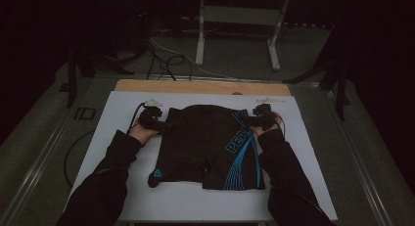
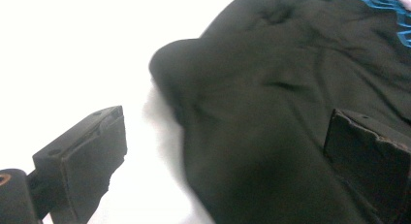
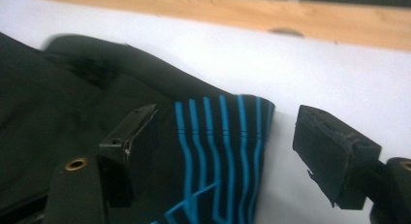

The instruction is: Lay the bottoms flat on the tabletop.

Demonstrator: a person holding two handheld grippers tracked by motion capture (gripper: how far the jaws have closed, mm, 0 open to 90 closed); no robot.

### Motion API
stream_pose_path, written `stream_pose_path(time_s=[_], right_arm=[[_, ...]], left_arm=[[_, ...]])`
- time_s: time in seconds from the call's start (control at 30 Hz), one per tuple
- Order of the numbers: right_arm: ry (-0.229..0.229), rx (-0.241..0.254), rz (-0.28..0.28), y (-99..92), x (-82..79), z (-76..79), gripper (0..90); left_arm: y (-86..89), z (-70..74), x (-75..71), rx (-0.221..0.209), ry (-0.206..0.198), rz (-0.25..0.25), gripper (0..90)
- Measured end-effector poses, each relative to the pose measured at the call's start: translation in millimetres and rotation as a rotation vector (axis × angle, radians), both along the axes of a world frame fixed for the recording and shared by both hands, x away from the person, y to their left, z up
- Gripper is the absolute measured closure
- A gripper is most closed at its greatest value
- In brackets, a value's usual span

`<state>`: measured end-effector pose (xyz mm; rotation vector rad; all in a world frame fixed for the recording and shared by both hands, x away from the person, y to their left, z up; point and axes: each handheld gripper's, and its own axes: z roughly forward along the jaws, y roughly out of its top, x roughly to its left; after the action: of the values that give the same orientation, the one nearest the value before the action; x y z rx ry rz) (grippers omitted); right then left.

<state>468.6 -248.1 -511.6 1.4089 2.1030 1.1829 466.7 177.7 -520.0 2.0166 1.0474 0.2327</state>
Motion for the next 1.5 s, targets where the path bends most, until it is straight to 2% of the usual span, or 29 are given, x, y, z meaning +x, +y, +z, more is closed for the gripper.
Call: stream_pose_path(time_s=[0.07, 0.1, 0.17, 0.2, 0.23, 0.3, 0.33, 0.4, 0.43, 0.47, 0.53, 0.57, 0.6, 0.63, 0.7, 0.77, 0.8, 0.83, 0.97, 1.13, 1.23, 1.4, 1.5], right_arm=[[0.021, -0.011, -0.017, 1.3, 6.1, -4.5, 26.1], [0.039, -0.022, -0.016, 2.6, 10.6, -8.6, 29.8], [0.039, -0.022, -0.016, 2.6, 10.6, -8.6, 29.8], [0.051, -0.040, -0.013, 5.5, 13.4, -12.3, 41.2], [0.051, -0.040, -0.013, 5.5, 13.4, -12.3, 41.2], [0.057, -0.055, -0.017, 6.9, 13.7, -13.7, 50.5], [0.053, -0.071, -0.014, 6.8, 13.5, -14.3, 58.1], [0.041, -0.102, -0.022, 6.3, 12.0, -12.8, 73.0], [0.034, -0.097, -0.013, 4.2, 11.0, -11.7, 78.6], [0.038, -0.103, -0.007, 2.9, 9.9, -10.5, 82.5], [0.039, -0.094, -0.001, 1.7, 9.5, -9.9, 83.1], [0.042, -0.086, -0.001, 0.7, 8.6, -8.9, 83.5], [0.035, -0.086, -0.003, 0.0, 7.6, -7.8, 83.7], [0.027, -0.083, 0.003, -0.5, 6.2, -6.7, 83.7], [0.015, -0.081, 0.008, -0.3, 4.1, -5.8, 83.8], [0.009, -0.076, 0.010, -0.5, 2.7, -5.3, 83.8], [0.001, -0.077, 0.013, -1.1, 1.8, -4.4, 83.8], [0.001, -0.077, 0.013, -1.1, 1.8, -4.4, 83.8], [-0.010, -0.070, 0.011, -0.9, 2.4, -2.0, 83.8], [-0.047, -0.095, 0.015, 4.4, 4.4, 3.0, 83.8], [-0.061, -0.088, 0.009, 7.1, 7.6, 8.1, 83.8], [-0.079, -0.093, -0.008, 12.8, 16.1, 20.2, 83.8], [-0.094, -0.085, -0.021, 16.3, 21.0, 29.5, 83.8]], left_arm=[[2.3, -1.4, 6.4, -0.011, 0.006, 0.025, 6.5], [2.2, -1.8, 8.8, -0.008, 0.003, 0.034, 9.7], [1.4, -1.9, 11.0, -0.006, 0.006, 0.045, 12.3], [-1.0, -2.0, 14.8, -0.006, 0.015, 0.039, 13.6], [-2.2, -2.2, 15.9, 0.001, 0.014, 0.043, 13.6], [-3.6, -3.2, 18.8, 0.000, 0.024, 0.041, 17.0], [-4.6, -3.5, 19.9, 0.006, 0.028, 0.041, 17.2], [-5.5, -3.4, 20.3, -0.012, 0.021, 0.041, 23.5], [-5.9, -3.6, 20.7, -0.010, 0.028, 0.043, 25.8], [-6.6, -4.6, 20.6, -0.022, 0.033, 0.038, 32.5], [-9.5, -7.0, 19.6, -0.010, 0.036, 0.033, 38.6], [-10.1, -8.3, 18.9, -0.010, 0.037, 0.022, 38.6], [-11.2, -8.8, 17.9, -0.001, 0.031, 0.022, 46.7], [-12.3, -8.7, 17.2, 0.007, 0.024, 0.026, 50.5], [-13.7, -7.9, 16.2, 0.021, 0.019, 0.037, 63.5], [-15.0, -6.5, 14.0, 0.020, -0.008, 0.031, 79.6], [-15.5, -5.6, 13.1, 0.020, -0.019, 0.032, 82.0], [-15.8, -4.7, 11.9, 0.008, -0.028, 0.033, 82.0], [-14.5, -2.0, 7.0, 0.005, -0.062, 0.038, 84.4], [-8.0, 6.0, 2.5, -0.011, -0.087, 0.040, 84.4], [-5.6, 12.8, 2.0, -0.041, -0.101, 0.062, 84.4], [-6.7, 21.3, 4.4, -0.047, -0.131, 0.110, 84.3], [-5.9, 22.5, 5.4, -0.045, -0.128, 0.122, 84.0]])
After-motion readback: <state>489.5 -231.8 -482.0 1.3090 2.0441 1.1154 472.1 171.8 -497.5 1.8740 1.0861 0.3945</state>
